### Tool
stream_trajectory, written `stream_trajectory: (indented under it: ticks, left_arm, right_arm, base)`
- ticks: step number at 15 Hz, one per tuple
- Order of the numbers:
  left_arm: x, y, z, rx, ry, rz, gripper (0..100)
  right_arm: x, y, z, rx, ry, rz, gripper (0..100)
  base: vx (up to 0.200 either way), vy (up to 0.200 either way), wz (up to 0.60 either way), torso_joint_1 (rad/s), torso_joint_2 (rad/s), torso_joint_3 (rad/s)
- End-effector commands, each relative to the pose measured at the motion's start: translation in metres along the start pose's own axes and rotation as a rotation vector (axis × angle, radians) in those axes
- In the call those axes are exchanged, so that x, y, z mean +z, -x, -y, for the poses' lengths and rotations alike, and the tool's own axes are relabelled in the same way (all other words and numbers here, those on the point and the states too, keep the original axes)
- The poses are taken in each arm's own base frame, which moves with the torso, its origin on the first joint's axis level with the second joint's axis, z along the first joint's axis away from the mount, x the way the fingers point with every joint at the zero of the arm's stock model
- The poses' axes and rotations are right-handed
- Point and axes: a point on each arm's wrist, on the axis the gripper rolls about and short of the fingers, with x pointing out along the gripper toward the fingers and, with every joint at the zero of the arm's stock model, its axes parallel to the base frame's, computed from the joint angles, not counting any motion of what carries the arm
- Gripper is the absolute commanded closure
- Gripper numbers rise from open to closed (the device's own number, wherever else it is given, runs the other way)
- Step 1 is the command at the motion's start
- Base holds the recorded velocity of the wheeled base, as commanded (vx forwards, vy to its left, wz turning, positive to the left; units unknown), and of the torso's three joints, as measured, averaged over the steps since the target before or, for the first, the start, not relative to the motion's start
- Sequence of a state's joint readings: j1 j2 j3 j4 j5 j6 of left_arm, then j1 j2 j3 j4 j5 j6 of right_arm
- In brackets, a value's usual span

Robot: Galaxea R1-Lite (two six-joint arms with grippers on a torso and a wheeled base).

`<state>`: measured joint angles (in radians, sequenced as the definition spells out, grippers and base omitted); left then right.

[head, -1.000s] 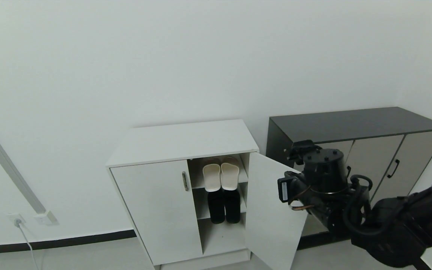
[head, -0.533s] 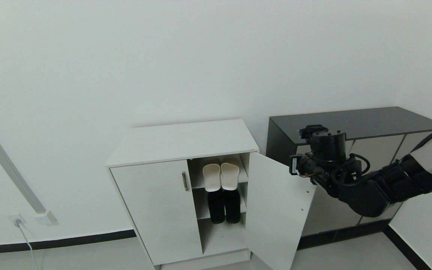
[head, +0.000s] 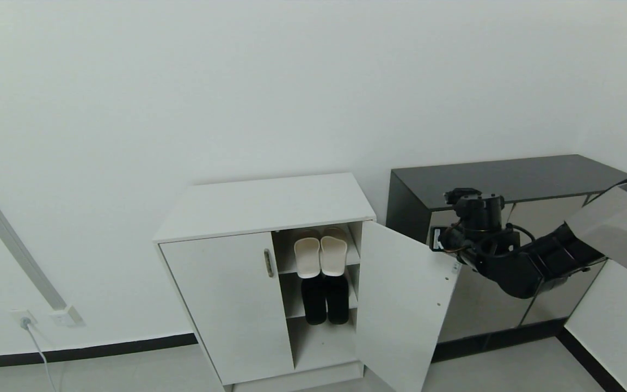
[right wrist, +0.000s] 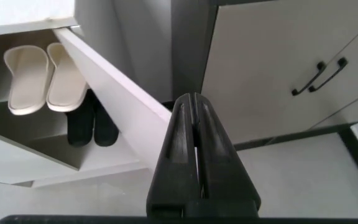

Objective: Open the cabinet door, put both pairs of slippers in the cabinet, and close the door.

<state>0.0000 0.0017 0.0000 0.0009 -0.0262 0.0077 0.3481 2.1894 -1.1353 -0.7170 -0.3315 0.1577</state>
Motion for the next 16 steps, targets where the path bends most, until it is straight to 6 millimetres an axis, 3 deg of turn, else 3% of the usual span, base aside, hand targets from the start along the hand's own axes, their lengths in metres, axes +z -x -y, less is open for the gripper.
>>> stream_trajectory:
  ticks: [1, 5, 16]
  left_arm:
    - [0.000, 0.000, 0.000, 0.000, 0.000, 0.001, 100]
    - [0.000, 0.000, 0.000, 0.000, 0.001, 0.001, 100]
    - [0.000, 0.000, 0.000, 0.000, 0.003, 0.001, 100]
  right_arm:
    - [-0.011, -0.013, 0.007, -0.011, -0.006, -0.029, 100]
    - [-0.022, -0.023, 0.009, -0.014, -0.003, -0.052, 100]
    - [-0.033, -0.027, 0.006, -0.011, 0.008, -0.080, 100]
  base:
    - [0.000, 0.000, 0.00, 0.000, 0.00, 0.000]
    - [0.000, 0.000, 0.00, 0.000, 0.00, 0.000]
    - [0.000, 0.000, 0.00, 0.000, 0.00, 0.000]
